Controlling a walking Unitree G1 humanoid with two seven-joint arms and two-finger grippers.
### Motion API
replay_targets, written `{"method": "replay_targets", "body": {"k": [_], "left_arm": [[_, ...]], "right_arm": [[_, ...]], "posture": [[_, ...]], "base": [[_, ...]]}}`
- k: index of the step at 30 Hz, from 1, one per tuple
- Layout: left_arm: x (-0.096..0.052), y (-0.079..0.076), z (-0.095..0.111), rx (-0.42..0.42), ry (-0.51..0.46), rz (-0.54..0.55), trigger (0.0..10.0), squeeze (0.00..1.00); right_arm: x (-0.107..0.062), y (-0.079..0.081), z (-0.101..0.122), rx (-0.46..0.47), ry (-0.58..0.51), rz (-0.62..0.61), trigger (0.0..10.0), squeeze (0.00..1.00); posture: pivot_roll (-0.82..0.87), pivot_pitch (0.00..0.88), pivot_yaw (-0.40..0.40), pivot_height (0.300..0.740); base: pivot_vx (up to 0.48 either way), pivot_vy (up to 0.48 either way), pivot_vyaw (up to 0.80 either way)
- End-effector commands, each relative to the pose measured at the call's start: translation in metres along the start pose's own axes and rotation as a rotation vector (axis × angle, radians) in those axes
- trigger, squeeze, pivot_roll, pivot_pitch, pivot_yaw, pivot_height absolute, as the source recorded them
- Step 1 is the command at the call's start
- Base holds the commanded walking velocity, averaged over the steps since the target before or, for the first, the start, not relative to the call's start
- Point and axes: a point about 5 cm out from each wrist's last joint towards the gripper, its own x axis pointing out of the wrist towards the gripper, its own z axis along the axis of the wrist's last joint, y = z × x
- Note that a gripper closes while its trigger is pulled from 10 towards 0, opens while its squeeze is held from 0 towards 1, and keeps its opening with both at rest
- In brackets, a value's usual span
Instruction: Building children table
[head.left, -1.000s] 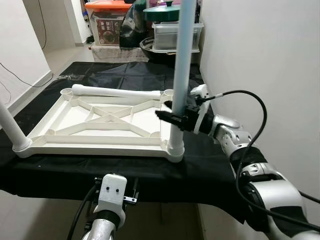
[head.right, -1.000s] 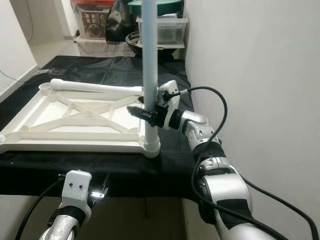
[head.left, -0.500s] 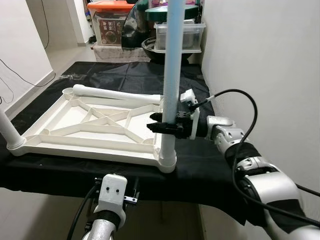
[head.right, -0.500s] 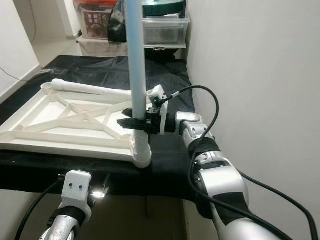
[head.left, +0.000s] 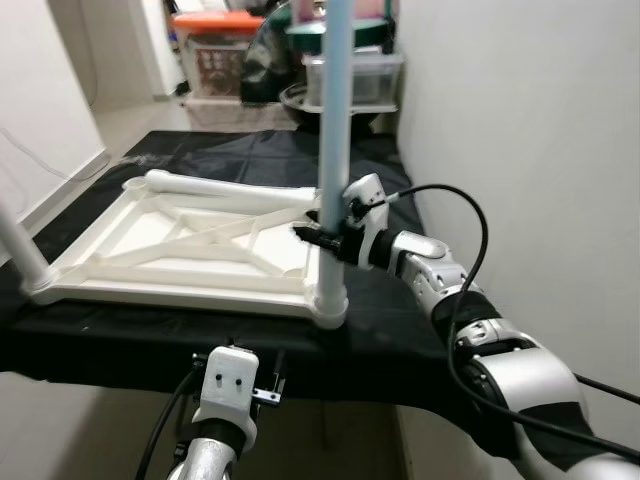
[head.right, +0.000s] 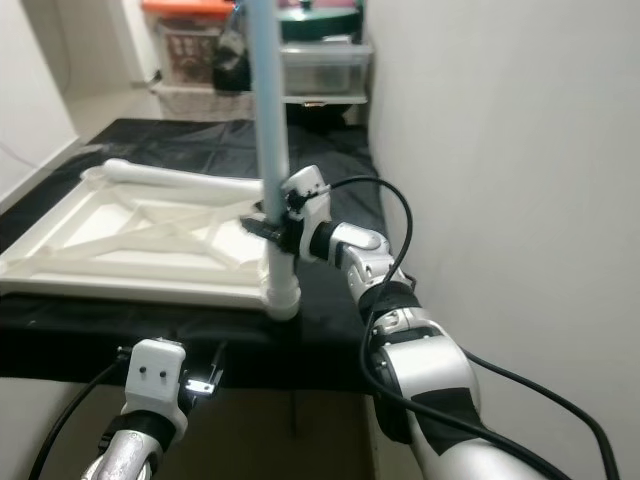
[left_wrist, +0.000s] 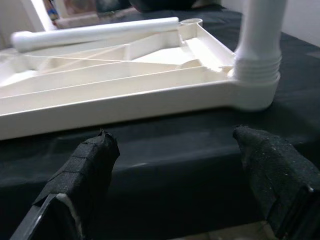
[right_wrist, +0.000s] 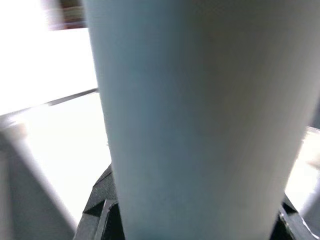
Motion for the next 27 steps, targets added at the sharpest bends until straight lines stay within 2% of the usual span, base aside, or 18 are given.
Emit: {"method": "replay_targets", "body": {"k": [1,2,3,4,6,7,8,9,10,11,14,15,17,18,20,21,25,27], "left_arm": [[-0.002,0.003,0.003,0.016,-0.022,0.014,10.0,0.0],[-0.002,0.004,0.004,0.021,-0.029,0.019,10.0,0.0],[-0.002,0.004,0.004,0.025,-0.035,0.023,10.0,0.0],[-0.002,0.004,0.004,0.025,-0.035,0.023,10.0,0.0],[-0.003,0.004,0.009,0.044,-0.062,0.028,10.0,0.0],[-0.003,0.003,0.011,0.055,-0.075,0.022,10.0,0.0],[-0.003,0.003,0.011,0.055,-0.075,0.022,10.0,0.0],[-0.003,0.001,0.013,0.065,-0.088,0.014,10.0,0.0],[-0.003,0.001,0.013,0.065,-0.088,0.014,10.0,0.0],[-0.004,0.0,0.015,0.058,-0.097,0.018,10.0,0.0],[-0.004,0.001,0.018,0.047,-0.104,0.026,10.0,0.0],[-0.004,0.0,0.02,0.038,-0.112,0.035,10.0,0.0],[-0.004,0.0,0.021,0.036,-0.115,0.038,10.0,0.0],[-0.004,0.0,0.023,0.026,-0.124,0.043,10.0,0.0],[-0.003,0.0,0.024,0.018,-0.128,0.046,10.0,0.0],[-0.003,-0.001,0.022,0.018,-0.126,0.05,10.0,0.0],[-0.003,-0.001,0.018,0.028,-0.115,0.05,10.0,0.0],[-0.004,-0.003,0.015,0.028,-0.105,0.045,10.0,0.0]], "right_arm": [[-0.011,-0.022,-0.017,0.081,0.041,-0.259,0.0,0.0],[-0.017,-0.03,-0.02,0.075,0.021,-0.413,0.0,0.0],[-0.022,-0.034,-0.022,0.069,0.004,-0.514,0.0,0.0],[-0.022,-0.034,-0.022,0.069,0.004,-0.514,0.0,0.0],[-0.028,-0.032,-0.029,0.126,-0.01,-0.676,0.0,0.0],[-0.027,-0.023,-0.033,0.156,-0.009,-0.702,0.0,0.0],[-0.027,-0.023,-0.033,0.156,-0.009,-0.702,0.0,0.0],[-0.026,-0.012,-0.037,0.181,-0.006,-0.738,0.0,0.0],[-0.026,-0.012,-0.037,0.181,-0.006,-0.738,0.0,0.0],[-0.023,-0.004,-0.038,0.19,-0.004,-0.746,0.0,0.0],[-0.022,-0.001,-0.039,0.198,0.004,-0.749,0.0,0.0],[-0.02,0.0,-0.039,0.211,0.0,-0.735,2.9,0.0],[-0.019,0.001,-0.038,0.217,-0.007,-0.722,2.9,0.0],[-0.018,0.001,-0.035,0.206,-0.024,-0.696,10.0,0.0],[-0.018,0.001,-0.034,0.194,-0.03,-0.68,10.0,0.0],[-0.019,-0.001,-0.032,0.167,-0.051,-0.651,10.0,1.0],[-0.021,-0.003,-0.03,0.15,-0.072,-0.617,10.0,1.0],[-0.021,-0.006,-0.027,0.125,-0.09,-0.561,10.0,0.98]], "posture": [[0.07,0.0,0.003,0.74],[0.06,0.0,0.008,0.74],[0.06,0.0,0.008,0.74],[0.06,0.0,0.008,0.74],[0.06,0.0,0.011,0.74],[0.07,0.0,0.005,0.74],[0.07,0.0,0.005,0.74],[0.07,0.0,0.005,0.74],[0.07,0.0,0.005,0.74],[0.07,0.0,0.005,0.74],[0.06,0.0,0.003,0.74],[0.06,0.0,0.001,0.74],[0.06,0.0,0.001,0.74],[0.06,0.0,-0.002,0.74],[0.06,0.0,-0.002,0.74],[0.05,0.0,-0.001,0.74],[0.05,0.0,-0.001,0.74],[0.05,0.0,0.001,0.74]], "base": [[0.0,0.0,0.0],[0.0,0.0,0.0],[0.0,0.0,0.0],[0.0,0.0,0.0],[0.0,0.0,0.0],[0.0,0.0,0.0],[0.0,0.0,0.0],[0.0,0.0,0.0],[0.0,0.0,0.0],[0.0,0.0,0.0],[0.0,0.0,0.0],[0.0,0.0,0.0],[0.0,0.0,0.0],[0.0,0.0,0.0],[0.0,0.0,0.0],[0.0,0.0,0.0],[0.0,0.0,0.0],[0.0,0.0,0.0]]}}
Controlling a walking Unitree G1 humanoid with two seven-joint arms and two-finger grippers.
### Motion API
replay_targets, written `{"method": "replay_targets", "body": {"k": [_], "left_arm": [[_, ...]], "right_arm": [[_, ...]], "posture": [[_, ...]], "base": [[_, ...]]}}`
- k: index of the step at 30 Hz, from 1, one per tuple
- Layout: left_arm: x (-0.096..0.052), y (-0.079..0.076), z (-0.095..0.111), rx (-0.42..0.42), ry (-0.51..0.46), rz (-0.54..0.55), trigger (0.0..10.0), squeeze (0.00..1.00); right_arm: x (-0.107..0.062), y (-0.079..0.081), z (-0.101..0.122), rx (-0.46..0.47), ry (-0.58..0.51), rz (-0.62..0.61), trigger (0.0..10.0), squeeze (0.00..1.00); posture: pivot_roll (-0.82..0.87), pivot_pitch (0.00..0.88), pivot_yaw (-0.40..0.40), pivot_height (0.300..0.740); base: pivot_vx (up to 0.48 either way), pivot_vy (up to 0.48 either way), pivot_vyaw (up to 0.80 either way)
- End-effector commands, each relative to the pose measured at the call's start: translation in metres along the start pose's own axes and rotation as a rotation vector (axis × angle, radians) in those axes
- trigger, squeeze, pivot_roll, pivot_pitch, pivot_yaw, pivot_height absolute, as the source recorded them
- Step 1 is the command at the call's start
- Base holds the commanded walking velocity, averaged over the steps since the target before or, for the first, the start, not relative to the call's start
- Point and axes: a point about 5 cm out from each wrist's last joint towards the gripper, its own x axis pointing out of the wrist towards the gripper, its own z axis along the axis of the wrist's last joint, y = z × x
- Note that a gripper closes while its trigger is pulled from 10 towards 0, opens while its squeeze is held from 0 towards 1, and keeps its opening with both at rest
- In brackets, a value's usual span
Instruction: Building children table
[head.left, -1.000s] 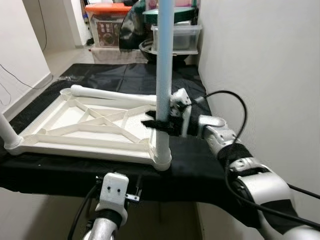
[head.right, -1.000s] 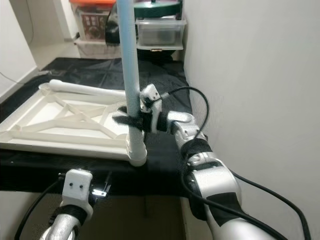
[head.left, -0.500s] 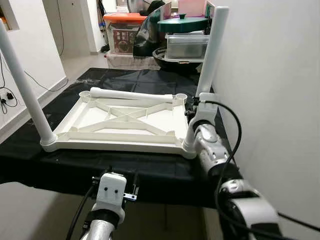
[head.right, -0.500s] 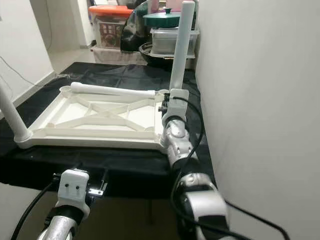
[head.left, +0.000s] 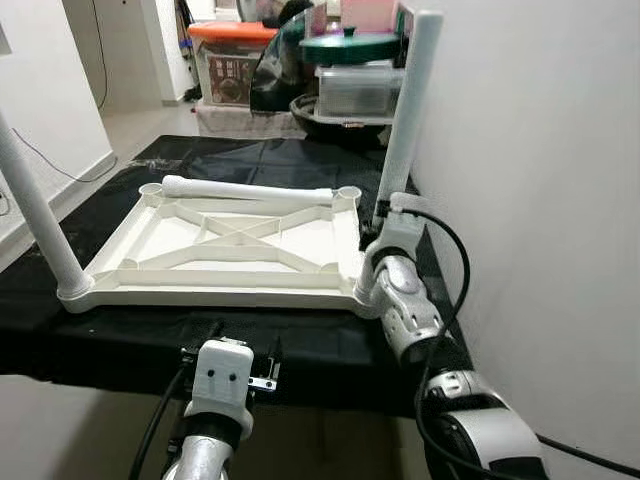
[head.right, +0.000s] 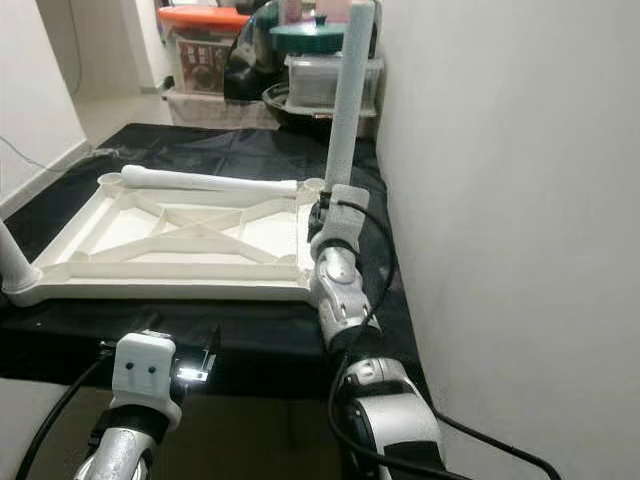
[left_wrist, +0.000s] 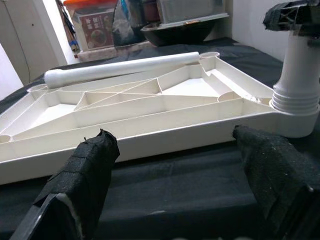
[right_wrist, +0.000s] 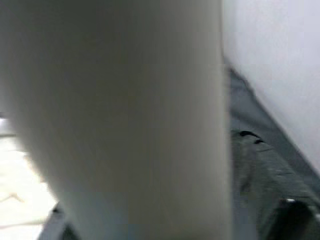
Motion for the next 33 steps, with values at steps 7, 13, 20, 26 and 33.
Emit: {"method": "replay_targets", "body": {"k": [7,13,20,26,33], "left_arm": [[-0.001,-0.002,-0.007,0.011,0.027,-0.004,10.0,0.0],[-0.001,-0.002,-0.007,0.01,0.025,-0.004,10.0,0.0],[0.0,-0.001,-0.007,0.012,0.023,-0.006,10.0,0.0],[0.001,-0.002,-0.006,0.013,0.018,-0.008,10.0,0.0],[0.001,-0.004,-0.005,0.006,0.015,-0.012,10.0,0.0]], "right_arm": [[0.004,-0.002,0.019,0.024,-0.073,0.475,10.0,0.0],[0.002,0.005,0.025,0.081,0.048,0.821,10.0,0.0],[-0.012,0.022,0.024,-0.015,0.169,1.216,10.0,0.0],[-0.019,0.03,0.025,-0.017,0.237,1.421,10.0,0.0],[-0.024,0.043,0.028,-0.051,0.249,1.554,0.0,0.0]], "posture": [[0.05,0.0,0.003,0.74],[0.05,0.0,0.006,0.74],[0.07,0.0,0.003,0.74],[0.09,0.0,-0.018,0.74],[0.1,0.0,-0.026,0.74]], "base": [[0.0,0.0,0.0],[0.0,0.0,0.0],[0.0,0.0,0.0],[0.0,0.0,0.0],[0.0,0.0,0.0]]}}
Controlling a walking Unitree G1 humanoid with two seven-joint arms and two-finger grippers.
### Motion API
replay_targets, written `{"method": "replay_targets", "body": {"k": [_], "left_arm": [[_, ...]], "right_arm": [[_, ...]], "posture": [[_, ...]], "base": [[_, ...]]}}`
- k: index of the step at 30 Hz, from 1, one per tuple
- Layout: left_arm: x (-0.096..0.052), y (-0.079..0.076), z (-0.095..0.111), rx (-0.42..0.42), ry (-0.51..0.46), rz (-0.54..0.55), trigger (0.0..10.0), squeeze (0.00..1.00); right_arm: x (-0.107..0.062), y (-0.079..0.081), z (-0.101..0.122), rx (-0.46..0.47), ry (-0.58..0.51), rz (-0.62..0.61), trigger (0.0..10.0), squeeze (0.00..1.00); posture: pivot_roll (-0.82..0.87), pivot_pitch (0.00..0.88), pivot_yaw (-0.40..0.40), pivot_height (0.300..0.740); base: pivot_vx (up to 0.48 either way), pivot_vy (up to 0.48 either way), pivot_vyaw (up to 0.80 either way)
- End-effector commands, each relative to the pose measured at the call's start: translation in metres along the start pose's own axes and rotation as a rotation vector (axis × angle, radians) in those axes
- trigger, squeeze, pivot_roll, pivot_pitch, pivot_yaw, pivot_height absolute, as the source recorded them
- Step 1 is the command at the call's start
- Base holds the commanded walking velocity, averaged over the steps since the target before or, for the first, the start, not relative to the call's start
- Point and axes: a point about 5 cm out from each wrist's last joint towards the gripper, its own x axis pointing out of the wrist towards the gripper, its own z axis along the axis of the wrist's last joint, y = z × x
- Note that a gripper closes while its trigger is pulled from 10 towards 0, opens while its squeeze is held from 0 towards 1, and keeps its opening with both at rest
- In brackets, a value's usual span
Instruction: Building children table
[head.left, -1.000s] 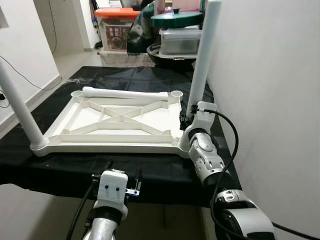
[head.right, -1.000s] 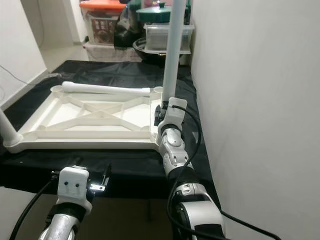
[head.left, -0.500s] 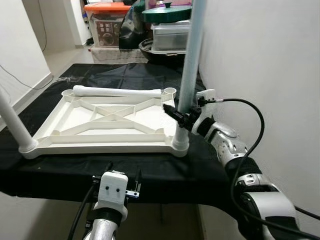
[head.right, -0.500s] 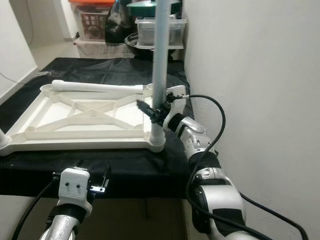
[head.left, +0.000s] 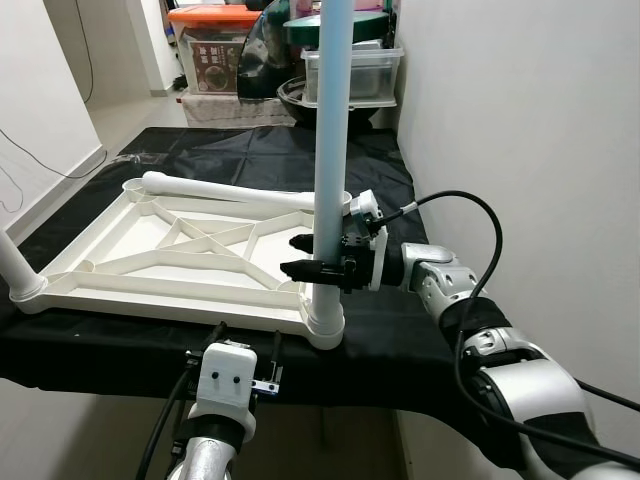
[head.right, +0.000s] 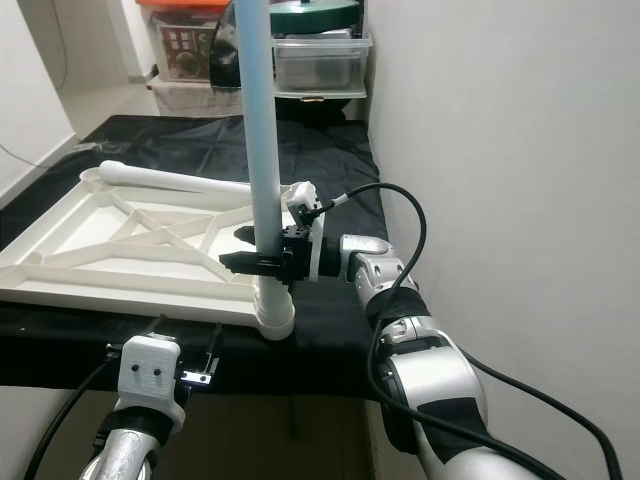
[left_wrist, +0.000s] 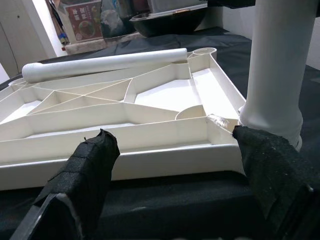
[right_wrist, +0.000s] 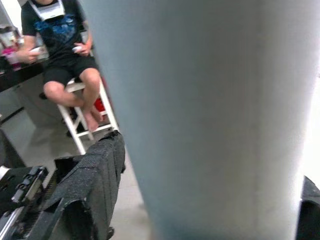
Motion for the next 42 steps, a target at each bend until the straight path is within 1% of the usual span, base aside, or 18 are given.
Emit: {"method": "replay_targets", "body": {"k": [1,9,11,14,15,16,21,22,25,30,32,33,34,35,36,40,41,42], "left_arm": [[0.0,-0.002,0.0,0.006,-0.004,-0.002,10.0,0.0],[0.0,-0.002,0.0,0.006,-0.005,-0.005,10.0,0.0],[0.0,-0.001,0.0,0.007,-0.005,-0.007,10.0,0.0],[0.001,-0.001,0.0,0.008,-0.005,-0.007,10.0,0.0],[0.001,0.0,-0.001,0.01,-0.004,-0.007,10.0,0.0],[0.001,0.0,-0.001,0.01,-0.004,-0.007,10.0,0.0],[0.002,0.0,-0.002,0.013,0.0,-0.01,10.0,0.0],[0.002,0.0,-0.002,0.013,0.0,-0.01,10.0,0.0],[0.002,0.0,-0.002,0.015,0.001,-0.011,10.0,0.0],[0.002,0.0,-0.002,0.016,0.001,-0.01,10.0,0.0],[0.002,0.0,-0.003,0.017,0.002,-0.01,10.0,0.0],[0.002,0.0,-0.003,0.016,0.002,-0.011,10.0,0.0],[0.002,0.0,-0.003,0.016,0.002,-0.011,10.0,0.0],[0.003,0.0,-0.003,0.016,0.002,-0.011,10.0,0.0],[0.003,0.0,-0.003,0.015,0.002,-0.011,10.0,0.0],[0.003,-0.001,-0.003,0.013,0.003,-0.012,10.0,0.0],[0.003,-0.001,-0.003,0.013,0.004,-0.013,10.0,0.0],[0.003,-0.001,-0.003,0.012,0.005,-0.014,10.0,0.0]], "right_arm": [[0.011,0.004,0.004,-0.025,0.02,0.053,0.0,0.0],[0.023,0.005,-0.002,-0.041,-0.021,0.008,0.0,0.0],[0.025,-0.003,-0.006,-0.039,-0.048,-0.183,0.0,0.0],[0.025,-0.007,-0.007,-0.035,-0.06,-0.279,0.0,0.0],[0.016,-0.024,-0.012,-0.035,-0.067,-0.667,0.0,0.0],[0.016,-0.024,-0.012,-0.035,-0.067,-0.667,0.0,0.0],[-0.027,-0.041,-0.028,0.034,-0.083,-1.367,0.0,0.0],[-0.027,-0.041,-0.028,0.034,-0.083,-1.367,0.0,0.0],[-0.04,-0.035,-0.038,0.103,-0.149,-1.612,0.0,0.0],[-0.037,-0.031,-0.042,0.151,-0.163,-1.679,0.0,0.0],[-0.018,-0.027,-0.04,0.158,-0.17,-1.673,0.0,0.0],[-0.012,-0.026,-0.034,0.129,-0.201,-1.639,10.0,0.0],[-0.012,-0.026,-0.034,0.129,-0.201,-1.639,10.0,0.0],[-0.007,-0.026,-0.029,0.11,-0.225,-1.603,10.0,0.75],[-0.005,-0.025,-0.024,0.077,-0.254,-1.557,10.0,1.0],[-0.004,-0.025,-0.017,0.043,-0.285,-1.492,10.0,1.0],[-0.006,-0.027,-0.014,0.048,-0.308,-1.422,10.0,0.0],[-0.007,-0.028,-0.012,0.051,-0.325,-1.37,10.0,0.0]], "posture": [[0.1,0.0,-0.026,0.74],[0.1,0.0,-0.025,0.74],[0.09,0.0,-0.024,0.74],[0.09,0.0,-0.025,0.74],[0.08,0.0,-0.018,0.74],[0.08,0.0,-0.018,0.74],[0.08,0.0,-0.015,0.74],[0.08,0.0,-0.015,0.74],[0.08,0.0,-0.016,0.74],[0.08,0.0,-0.016,0.74],[0.08,0.0,-0.016,0.74],[0.08,0.0,-0.014,0.74],[0.08,0.0,-0.014,0.74],[0.08,0.0,-0.014,0.74],[0.08,0.0,-0.014,0.74],[0.08,0.0,-0.014,0.74],[0.08,0.0,-0.012,0.74],[0.08,0.0,-0.012,0.74]], "base": [[0.0,0.0,0.0],[0.0,0.0,0.0],[0.0,0.0,0.0],[0.0,0.0,0.0],[0.0,0.0,0.0],[0.0,0.0,0.0],[0.0,0.0,0.0],[0.0,0.0,0.0],[0.0,0.0,0.0],[0.0,0.0,0.0],[0.0,0.0,0.0],[0.0,0.0,0.0],[0.0,0.0,0.0],[0.0,0.0,0.0],[0.0,0.0,0.0],[0.0,0.0,0.0],[0.0,0.0,0.0],[0.0,0.0,0.0]]}}
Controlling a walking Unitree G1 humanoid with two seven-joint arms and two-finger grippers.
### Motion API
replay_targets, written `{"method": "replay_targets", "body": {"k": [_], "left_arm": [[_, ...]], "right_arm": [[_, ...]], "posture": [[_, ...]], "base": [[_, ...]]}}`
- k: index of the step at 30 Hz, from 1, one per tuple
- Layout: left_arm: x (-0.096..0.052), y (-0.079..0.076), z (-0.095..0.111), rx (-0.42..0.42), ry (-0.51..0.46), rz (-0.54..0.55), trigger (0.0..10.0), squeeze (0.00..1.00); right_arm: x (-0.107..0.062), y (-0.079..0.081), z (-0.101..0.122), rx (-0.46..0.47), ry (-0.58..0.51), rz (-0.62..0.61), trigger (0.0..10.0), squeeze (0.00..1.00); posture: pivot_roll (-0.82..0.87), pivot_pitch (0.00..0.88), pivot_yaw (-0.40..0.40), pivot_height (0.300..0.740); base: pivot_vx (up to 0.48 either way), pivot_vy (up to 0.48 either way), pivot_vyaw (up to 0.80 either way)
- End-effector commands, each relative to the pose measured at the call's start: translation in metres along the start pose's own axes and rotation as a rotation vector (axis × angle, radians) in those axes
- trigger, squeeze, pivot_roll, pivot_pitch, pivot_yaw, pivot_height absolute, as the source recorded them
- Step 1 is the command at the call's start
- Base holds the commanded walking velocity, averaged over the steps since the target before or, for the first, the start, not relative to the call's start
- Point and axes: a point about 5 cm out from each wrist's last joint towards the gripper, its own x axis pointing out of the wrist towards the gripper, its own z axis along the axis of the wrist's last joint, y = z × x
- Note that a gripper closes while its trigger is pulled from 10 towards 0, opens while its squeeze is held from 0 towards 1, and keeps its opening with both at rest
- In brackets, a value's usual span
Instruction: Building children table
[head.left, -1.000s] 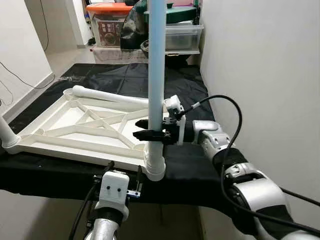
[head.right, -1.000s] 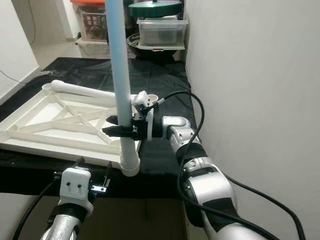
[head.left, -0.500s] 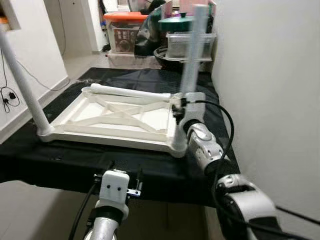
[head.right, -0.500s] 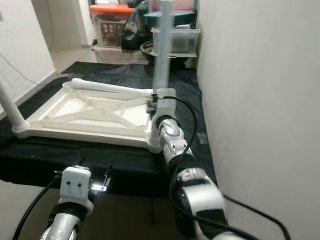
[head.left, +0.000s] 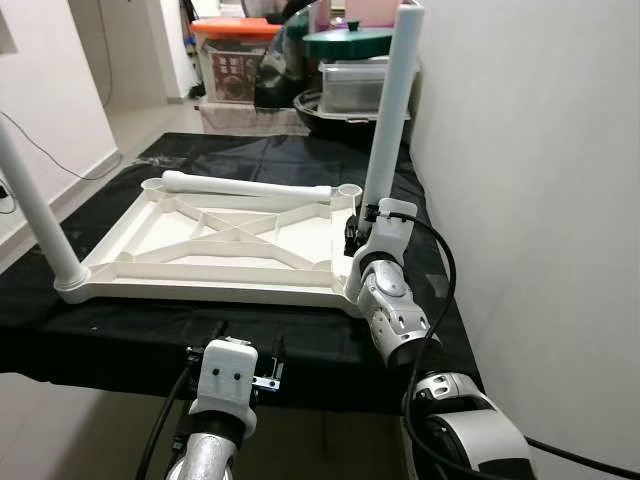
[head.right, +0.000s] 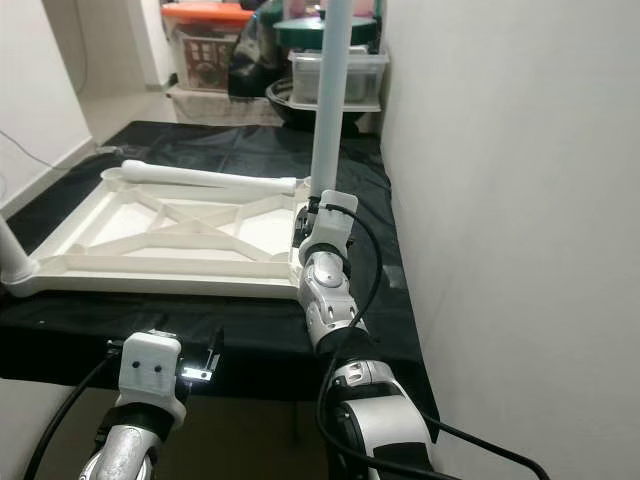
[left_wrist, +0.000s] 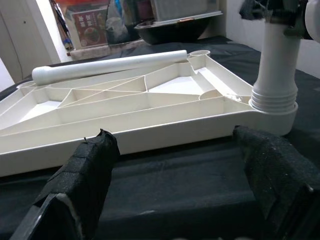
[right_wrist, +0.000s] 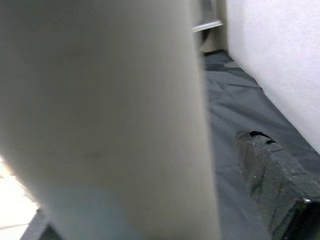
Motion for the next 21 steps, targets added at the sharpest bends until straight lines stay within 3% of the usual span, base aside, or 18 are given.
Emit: {"method": "replay_targets", "body": {"k": [1,4,5,6,7,9,11,12,13,14,15,16,20,21], "left_arm": [[0.0,-0.001,-0.005,0.012,0.02,-0.007,10.0,0.0],[0.0,-0.001,-0.005,0.01,0.021,-0.007,10.0,0.0],[0.0,-0.001,-0.005,0.01,0.021,-0.007,10.0,0.0],[0.0,0.0,-0.006,0.01,0.022,-0.007,10.0,0.0],[0.0,0.0,-0.006,0.01,0.022,-0.007,10.0,0.0],[0.0,0.0,-0.006,0.009,0.024,-0.008,10.0,0.0],[-0.001,0.0,-0.007,0.009,0.025,-0.009,10.0,0.0],[0.0,0.0,-0.007,0.008,0.028,-0.01,10.0,0.0],[0.0,0.0,-0.007,0.008,0.028,-0.01,10.0,0.0],[0.0,0.0,-0.008,0.007,0.029,-0.01,10.0,0.0],[0.0,0.0,-0.008,0.007,0.029,-0.01,10.0,0.0],[-0.001,-0.001,-0.008,0.006,0.028,-0.01,10.0,0.0],[-0.001,-0.001,-0.008,0.005,0.027,-0.01,10.0,0.0],[-0.001,-0.001,-0.008,0.004,0.024,-0.011,10.0,0.0]], "right_arm": [[0.002,0.001,0.005,0.03,-0.02,0.057,10.0,0.0],[0.004,-0.002,0.013,0.025,-0.02,0.348,10.0,0.0],[0.004,-0.002,0.013,0.025,-0.02,0.348,10.0,0.0],[0.004,-0.004,0.015,0.039,0.005,0.482,10.0,0.0],[0.004,-0.004,0.015,0.039,0.005,0.482,10.0,0.0],[0.002,-0.006,0.016,0.058,0.064,0.674,10.0,0.0],[0.0,-0.006,0.015,0.057,0.093,0.732,10.0,0.0],[-0.004,-0.003,0.014,0.062,0.139,0.857,10.0,0.0],[-0.004,-0.003,0.014,0.062,0.139,0.857,10.0,0.0],[-0.008,0.001,0.014,0.069,0.176,0.969,10.0,0.0],[-0.008,0.001,0.014,0.069,0.176,0.969,10.0,0.0],[-0.016,0.011,0.012,0.045,0.234,1.172,10.0,0.0],[-0.018,0.014,0.011,0.03,0.25,1.228,10.0,0.0],[-0.022,0.024,0.009,-0.014,0.281,1.322,10.0,0.0]], "posture": [[0.08,0.0,-0.012,0.74],[0.08,0.0,-0.012,0.74],[0.08,0.0,-0.012,0.74],[0.07,0.0,-0.007,0.74],[0.07,0.0,-0.007,0.74],[0.07,0.0,-0.003,0.74],[0.07,0.0,-0.003,0.74],[0.08,0.0,-0.007,0.74],[0.08,0.0,-0.007,0.74],[0.08,0.0,-0.007,0.74],[0.08,0.0,-0.007,0.74],[0.08,0.0,-0.004,0.74],[0.08,0.0,-0.004,0.74],[0.09,0.0,-0.011,0.74]], "base": [[0.0,0.0,0.0],[0.0,0.0,0.0],[0.0,0.0,0.0],[0.0,0.0,0.0],[0.0,0.0,0.0],[0.0,0.0,0.0],[0.0,0.0,0.0],[0.0,0.0,0.0],[0.0,0.0,0.0],[0.0,0.0,0.0],[0.0,0.0,0.0],[0.0,0.0,0.0],[0.0,0.0,0.0],[0.0,0.0,0.0]]}}
